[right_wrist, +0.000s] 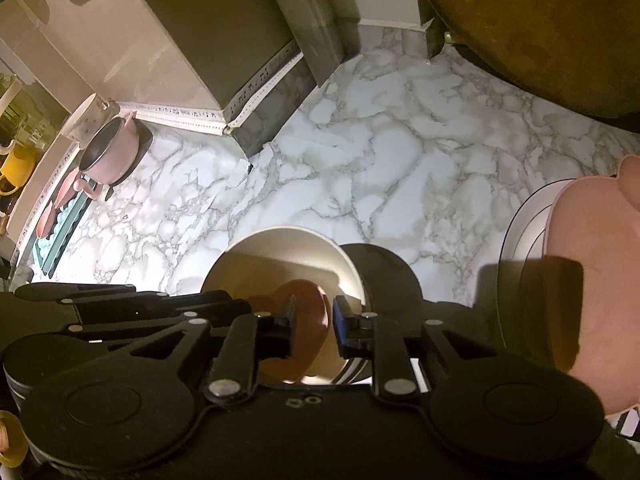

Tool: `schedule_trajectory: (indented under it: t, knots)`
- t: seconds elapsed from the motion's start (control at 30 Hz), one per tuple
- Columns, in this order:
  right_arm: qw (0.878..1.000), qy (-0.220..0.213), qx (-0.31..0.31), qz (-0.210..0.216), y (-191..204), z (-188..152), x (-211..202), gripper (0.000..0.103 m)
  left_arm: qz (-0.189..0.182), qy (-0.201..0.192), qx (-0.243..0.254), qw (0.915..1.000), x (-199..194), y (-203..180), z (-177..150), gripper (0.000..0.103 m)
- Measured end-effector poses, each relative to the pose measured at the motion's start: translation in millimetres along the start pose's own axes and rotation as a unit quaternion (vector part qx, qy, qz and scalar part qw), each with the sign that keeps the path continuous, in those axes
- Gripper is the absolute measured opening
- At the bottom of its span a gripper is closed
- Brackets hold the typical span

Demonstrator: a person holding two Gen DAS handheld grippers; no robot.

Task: Organize plates and bowls
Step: 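Lower the heart bowl into the cream bowl and open the right gripper, then close the right gripper on the cream bowl rim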

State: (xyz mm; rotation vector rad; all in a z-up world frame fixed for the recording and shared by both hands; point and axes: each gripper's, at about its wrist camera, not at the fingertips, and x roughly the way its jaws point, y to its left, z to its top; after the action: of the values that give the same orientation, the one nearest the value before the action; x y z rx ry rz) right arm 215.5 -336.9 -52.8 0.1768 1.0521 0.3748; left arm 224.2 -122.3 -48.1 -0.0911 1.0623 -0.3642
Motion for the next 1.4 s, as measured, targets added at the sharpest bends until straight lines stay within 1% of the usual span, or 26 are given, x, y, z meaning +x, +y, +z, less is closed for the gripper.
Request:
schedule_trajectory:
  t: [0.23, 0.4, 0.57, 0.6, 0.63, 0.67, 0.7, 0.73, 0.77, 0.8, 0.9, 0.97, 1.0, 1.03, 1.07, 1.1, 1.17, 1.23, 1.33, 1.4]
  knots:
    - [1.0, -0.019, -0.002, -0.002, 4.9, -5.3, -15.9, 0.033, 0.011, -0.025, 0.015, 0.9995, -17.7, -5.1, -6.5, 0.012]
    - [0.999, -0.033, -0.003, -0.004, 8.2, -11.5, -27.5, 0.038, 0.017, -0.039, 0.016, 0.999, -29.3, -5.4, -12.4, 0.013]
    - [0.999, -0.05, -0.007, -0.005, 13.1, -18.9, -40.1, 0.05, 0.016, -0.049, 0.016, 0.9985, -39.5, -3.9, -18.8, 0.015]
    - [0.999, -0.053, -0.007, -0.005, 13.9, -20.5, -42.6, 0.051, 0.016, -0.051, 0.016, 0.9984, -41.0, -3.4, -20.2, 0.02]
    - [0.998, -0.055, -0.005, -0.005, 14.4, -22.1, -44.8, 0.052, 0.016, -0.054, 0.016, 0.9983, -43.1, -3.1, -21.9, 0.029]
    - [0.998, -0.057, -0.004, -0.006, 14.7, -23.8, -47.1, 0.052, 0.015, -0.058, 0.017, 0.9981, -45.2, -3.5, -23.7, 0.034]
    - [0.998, -0.06, -0.002, -0.007, 15.2, -25.6, -49.2, 0.053, 0.015, -0.063, 0.017, 0.9978, -47.3, -3.5, -25.4, 0.047]
    - [0.998, -0.062, -0.001, -0.009, 15.7, -27.4, -51.1, 0.055, 0.02, -0.069, 0.017, 0.9973, -50.0, -3.7, -27.3, 0.054]
    - [0.998, -0.064, 0.0, -0.011, 16.0, -29.5, -53.0, 0.059, 0.024, -0.075, 0.016, 0.9967, -52.4, -3.8, -29.1, 0.057]
    - [0.998, -0.067, 0.002, -0.012, 16.5, -31.7, -54.6, 0.059, 0.023, -0.079, 0.016, 0.9965, -54.4, -2.9, -30.2, 0.059]
    - [0.997, -0.075, 0.005, -0.015, 17.0, -37.9, -60.6, 0.065, 0.019, -0.084, 0.014, 0.9962, -59.7, -2.4, -33.8, 0.06]
    - [0.997, -0.08, 0.007, -0.017, 17.8, -41.7, -64.6, 0.072, 0.018, -0.088, 0.015, 0.9958, -62.7, -2.8, -36.6, 0.064]
    - [0.996, -0.083, 0.007, -0.016, 18.1, -43.7, -66.3, 0.074, 0.018, -0.091, 0.014, 0.9956, -63.9, -2.5, -37.9, 0.069]
    - [0.996, -0.086, 0.008, -0.016, 18.5, -45.8, -68.2, 0.079, 0.02, -0.094, 0.013, 0.9953, -65.2, -2.5, -39.3, 0.072]
    - [0.996, -0.088, 0.008, -0.016, 18.9, -47.8, -70.0, 0.082, 0.021, -0.098, 0.013, 0.9949, -66.1, -2.9, -40.7, 0.073]
    - [0.996, -0.091, 0.008, -0.016, 19.0, -49.7, -71.9, 0.084, 0.023, -0.102, 0.015, 0.9944, -67.1, -3.6, -42.2, 0.074]
    - [0.995, -0.095, 0.006, -0.016, 19.1, -53.4, -74.8, 0.092, 0.029, -0.107, 0.017, 0.9937, -68.0, -5.1, -44.8, 0.075]
    - [0.994, -0.103, 0.006, -0.022, 19.4, -57.6, -77.9, 0.097, 0.031, -0.108, 0.016, 0.9936, -68.3, -5.9, -47.2, 0.076]
    - [0.993, -0.113, 0.007, -0.027, 18.9, -63.1, -80.5, 0.102, 0.029, -0.106, 0.009, 0.9939, -67.7, -5.0, -50.0, 0.076]
    - [0.993, -0.115, 0.009, -0.031, 18.2, -65.9, -80.4, 0.102, 0.029, -0.106, 0.004, 0.994, -66.6, -4.1, -51.1, 0.076]
